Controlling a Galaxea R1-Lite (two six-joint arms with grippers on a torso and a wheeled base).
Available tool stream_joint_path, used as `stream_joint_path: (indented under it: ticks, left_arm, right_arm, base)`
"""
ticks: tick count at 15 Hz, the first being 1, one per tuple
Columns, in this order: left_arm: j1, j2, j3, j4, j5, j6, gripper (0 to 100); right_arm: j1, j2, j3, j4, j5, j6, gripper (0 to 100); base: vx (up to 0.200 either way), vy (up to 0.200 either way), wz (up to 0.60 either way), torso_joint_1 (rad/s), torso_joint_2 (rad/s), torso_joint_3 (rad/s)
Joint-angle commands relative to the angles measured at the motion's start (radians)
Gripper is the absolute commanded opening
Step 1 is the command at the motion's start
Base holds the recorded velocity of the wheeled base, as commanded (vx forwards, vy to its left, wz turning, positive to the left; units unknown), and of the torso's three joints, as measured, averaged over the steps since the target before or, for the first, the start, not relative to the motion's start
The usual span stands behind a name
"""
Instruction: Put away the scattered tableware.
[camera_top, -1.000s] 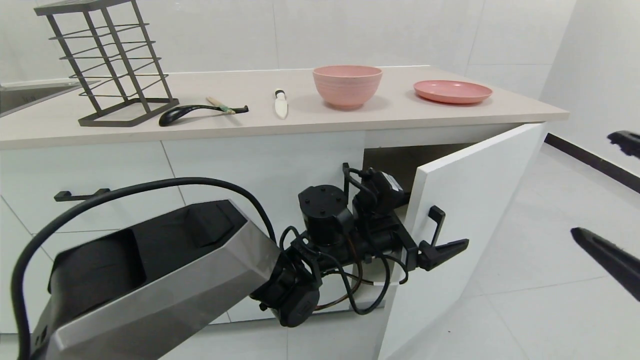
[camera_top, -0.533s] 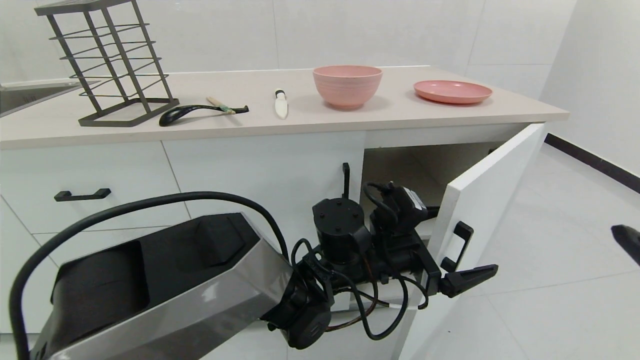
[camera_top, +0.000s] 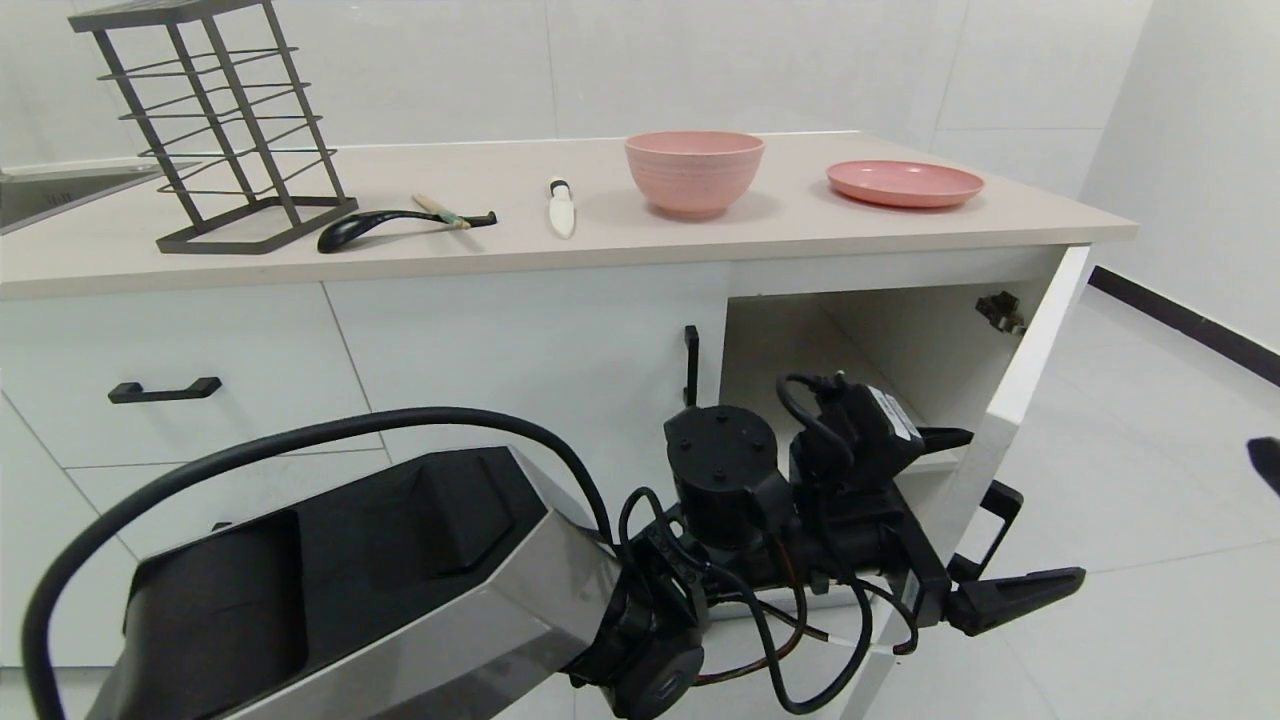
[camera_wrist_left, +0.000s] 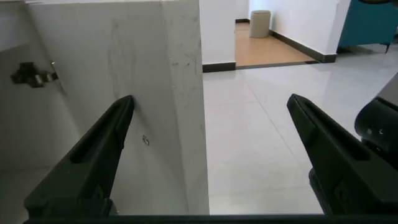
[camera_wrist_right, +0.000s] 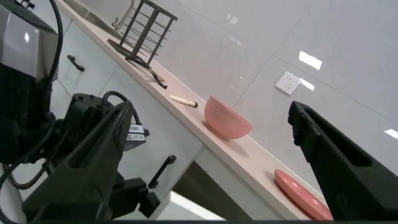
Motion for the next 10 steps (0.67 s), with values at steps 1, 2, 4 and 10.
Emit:
stream_joint_path:
  ticks: [1, 2, 4, 10]
  left_arm:
    - [-0.024, 0.01, -0.004, 0.002, -0.003, -0.002, 100]
    - [-0.029, 0.015, -0.013, 0.005, -0.006, -0.002, 100]
    - [-0.049, 0.074, -0.117, 0.013, -0.006, -0.007, 100]
    - [-0.21, 0.154, -0.237, 0.016, -0.001, -0.062, 100]
  right_arm:
    - [0.0, -0.005, -0.035, -0.002, 0.0, -0.001, 100]
    - [0.0, -0.005, -0.043, -0.002, 0.0, -0.001, 100]
    - [0.0, -0.011, -0.071, -0.004, 0.0, -0.001, 100]
    - [0.0, -0.037, -0.17, -0.004, 0.0, -0.001, 100]
  base:
    - [0.0, 0.0, 0.0, 0.0, 0.0, 0.0]
    - [0.0, 0.0, 0.0, 0.0, 0.0, 0.0]
    - [0.0, 0.0, 0.0, 0.0, 0.0, 0.0]
    - [0.0, 0.0, 0.0, 0.0, 0.0, 0.0]
